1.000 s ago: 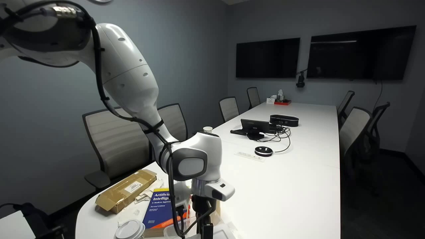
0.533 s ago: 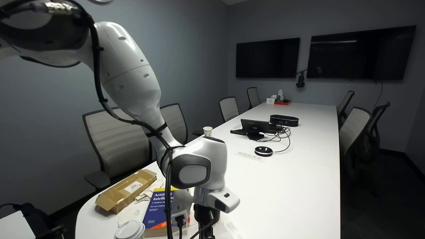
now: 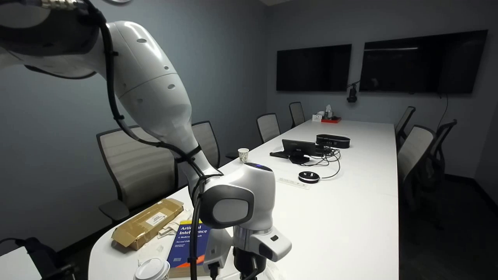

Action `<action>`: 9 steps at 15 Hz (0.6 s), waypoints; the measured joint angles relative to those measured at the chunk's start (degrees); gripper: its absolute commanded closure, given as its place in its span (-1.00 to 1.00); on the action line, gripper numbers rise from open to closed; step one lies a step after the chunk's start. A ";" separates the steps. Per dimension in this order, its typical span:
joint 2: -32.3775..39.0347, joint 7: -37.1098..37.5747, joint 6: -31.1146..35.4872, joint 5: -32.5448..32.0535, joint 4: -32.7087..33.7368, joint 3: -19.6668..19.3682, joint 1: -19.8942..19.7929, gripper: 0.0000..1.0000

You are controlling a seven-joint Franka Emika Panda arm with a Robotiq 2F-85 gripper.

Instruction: Move the lid on top of the clear container to the right.

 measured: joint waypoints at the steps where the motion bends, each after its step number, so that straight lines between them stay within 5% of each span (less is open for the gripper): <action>1: -0.06 0.00 0.00 0.00 0.01 -0.32 0.00 -1.00; 9: -0.10 0.00 -0.07 -0.33 0.05 -1.84 0.07 -1.00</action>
